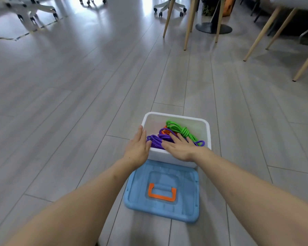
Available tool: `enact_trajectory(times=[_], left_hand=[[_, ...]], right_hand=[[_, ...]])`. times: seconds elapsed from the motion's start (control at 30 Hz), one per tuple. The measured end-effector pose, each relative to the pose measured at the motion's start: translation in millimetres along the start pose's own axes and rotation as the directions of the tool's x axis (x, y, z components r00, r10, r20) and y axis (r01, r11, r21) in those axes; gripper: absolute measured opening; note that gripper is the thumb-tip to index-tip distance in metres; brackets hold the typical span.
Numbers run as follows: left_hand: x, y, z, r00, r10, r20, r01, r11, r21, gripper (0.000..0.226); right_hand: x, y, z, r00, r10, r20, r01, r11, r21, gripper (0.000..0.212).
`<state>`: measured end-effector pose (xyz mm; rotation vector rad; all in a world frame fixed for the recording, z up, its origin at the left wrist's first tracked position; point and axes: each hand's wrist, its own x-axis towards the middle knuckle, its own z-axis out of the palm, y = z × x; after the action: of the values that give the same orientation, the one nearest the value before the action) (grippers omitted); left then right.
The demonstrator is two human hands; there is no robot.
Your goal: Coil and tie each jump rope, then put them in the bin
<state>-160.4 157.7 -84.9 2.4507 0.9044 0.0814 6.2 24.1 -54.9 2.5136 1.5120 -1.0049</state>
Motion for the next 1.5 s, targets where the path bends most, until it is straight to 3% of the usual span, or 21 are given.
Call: enact_trajectory(times=[0.07,0.1,0.13,0.2,0.23,0.27,0.3,0.37,0.47,0.53,0.6,0.7,0.83,1.1,1.27,1.4,1.47,1.5], left_hand=[[-1,2,-1,1.000,-0.006,-0.023,0.005,0.999,-0.042,0.064],[-5,2,0,0.999,-0.012,-0.053,0.007,0.995,-0.097,0.062],[-11,3,2,0.994,-0.017,-0.104,0.000,0.986,-0.165,0.059],[-27,2,6,0.969,-0.050,-0.243,-0.022,0.959,-0.282,0.049],[-36,0,8,0.949,-0.100,-0.300,-0.008,0.941,-0.337,0.043],[-45,-4,12,0.929,-0.164,-0.331,0.021,0.918,-0.395,0.038],[-54,-10,16,0.914,-0.224,-0.338,0.056,0.895,-0.443,0.033],[-69,-25,29,0.905,-0.318,-0.283,0.161,0.871,-0.464,0.031],[-88,-51,50,0.900,-0.421,-0.112,0.361,0.865,-0.349,0.039],[-96,-60,59,0.892,-0.452,-0.003,0.427,0.845,-0.322,0.042],[-102,-62,63,0.898,-0.436,0.057,0.429,0.841,-0.329,0.040],[-107,-59,66,0.898,-0.434,0.073,0.431,0.832,-0.350,0.043],[-122,-50,57,0.911,-0.411,-0.009,0.349,0.785,-0.511,0.048],[-139,-19,24,0.895,-0.307,-0.323,0.064,0.805,-0.589,0.049],[-97,12,-13,0.884,-0.181,-0.431,-0.088,0.841,-0.534,0.049],[-42,37,-36,0.920,-0.246,-0.303,-0.032,0.726,-0.687,0.053],[-15,45,-42,0.929,-0.308,-0.205,0.056,0.666,-0.744,0.054],[-2,47,-43,0.934,-0.319,-0.164,0.107,0.686,-0.720,0.053]], right_hand=[[-4,1,8,0.986,-0.056,-0.158,0.055,0.998,-0.013,0.062],[-10,1,15,0.947,-0.102,-0.305,0.103,0.995,-0.013,0.059],[-19,1,25,0.861,-0.159,-0.483,0.174,0.985,-0.014,0.051],[-39,4,49,0.582,-0.231,-0.780,0.309,0.950,-0.050,0.031],[-48,8,62,0.480,-0.236,-0.845,0.330,0.941,-0.076,0.022],[-57,11,75,0.441,-0.238,-0.865,0.323,0.942,-0.095,0.019],[-65,15,87,0.450,-0.237,-0.861,0.310,0.946,-0.099,0.020],[-74,25,114,0.553,-0.166,-0.816,0.237,0.971,-0.037,0.023],[-78,39,150,0.742,0.059,-0.668,-0.004,0.997,0.083,0.036],[-80,44,166,0.821,0.194,-0.536,-0.189,0.980,0.065,0.053],[-84,46,174,0.862,0.261,-0.435,-0.286,0.958,0.008,0.063],[-90,43,177,0.880,0.231,-0.416,-0.270,0.962,-0.037,0.063],[-101,44,182,0.838,0.183,-0.515,-0.138,0.983,0.124,0.057],[-122,33,176,0.596,0.162,-0.786,0.189,0.923,0.334,0.052],[-115,31,120,0.444,0.265,-0.856,0.228,0.891,0.394,0.041],[-91,47,56,0.455,0.312,-0.834,0.214,0.871,0.443,0.037],[-80,53,33,0.520,0.345,-0.781,0.159,0.860,0.486,0.032],[-75,55,27,0.573,0.352,-0.740,0.119,0.858,0.499,0.031]])
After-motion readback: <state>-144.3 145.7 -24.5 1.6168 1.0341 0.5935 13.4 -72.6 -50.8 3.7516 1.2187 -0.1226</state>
